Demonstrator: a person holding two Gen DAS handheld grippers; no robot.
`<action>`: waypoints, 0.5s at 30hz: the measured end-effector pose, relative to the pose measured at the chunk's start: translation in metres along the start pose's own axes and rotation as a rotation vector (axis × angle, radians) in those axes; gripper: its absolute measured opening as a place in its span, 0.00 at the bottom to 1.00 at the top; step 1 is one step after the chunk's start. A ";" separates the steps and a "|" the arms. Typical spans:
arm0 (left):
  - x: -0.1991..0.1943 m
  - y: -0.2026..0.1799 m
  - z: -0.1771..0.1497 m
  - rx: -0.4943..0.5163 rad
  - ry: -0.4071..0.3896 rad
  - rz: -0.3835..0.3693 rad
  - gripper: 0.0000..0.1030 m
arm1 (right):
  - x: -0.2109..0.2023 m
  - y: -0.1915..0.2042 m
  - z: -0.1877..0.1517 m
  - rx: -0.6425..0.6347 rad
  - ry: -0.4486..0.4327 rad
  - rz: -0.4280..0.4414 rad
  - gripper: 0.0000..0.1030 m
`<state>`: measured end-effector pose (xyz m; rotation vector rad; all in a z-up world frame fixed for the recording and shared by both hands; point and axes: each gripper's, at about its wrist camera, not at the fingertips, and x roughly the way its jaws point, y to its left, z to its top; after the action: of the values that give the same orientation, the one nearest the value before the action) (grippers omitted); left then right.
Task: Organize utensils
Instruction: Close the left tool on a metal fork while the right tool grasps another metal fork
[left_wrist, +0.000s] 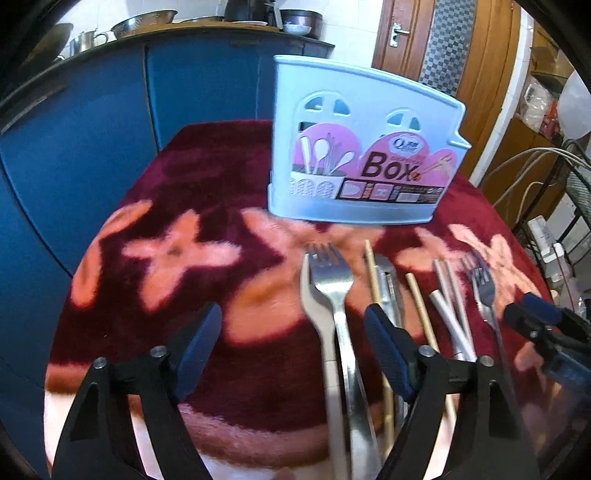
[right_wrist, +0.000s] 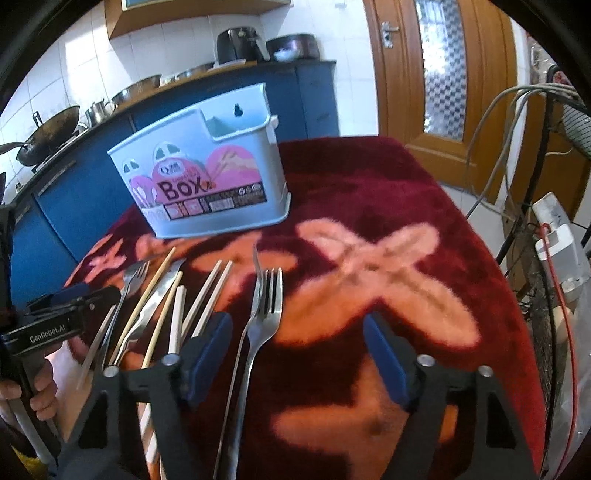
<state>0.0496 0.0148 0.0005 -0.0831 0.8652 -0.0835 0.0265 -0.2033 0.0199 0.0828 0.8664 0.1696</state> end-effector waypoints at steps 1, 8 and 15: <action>0.000 -0.002 0.001 0.006 0.003 -0.016 0.71 | 0.002 0.000 0.001 -0.001 0.009 0.004 0.65; 0.009 -0.018 0.006 0.031 0.036 -0.096 0.49 | 0.012 0.000 0.008 -0.009 0.058 0.026 0.48; 0.018 -0.024 0.012 0.051 0.031 -0.097 0.21 | 0.015 0.002 0.014 -0.029 0.072 0.057 0.31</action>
<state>0.0694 -0.0107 -0.0033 -0.0760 0.8896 -0.1981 0.0468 -0.1984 0.0180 0.0750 0.9332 0.2395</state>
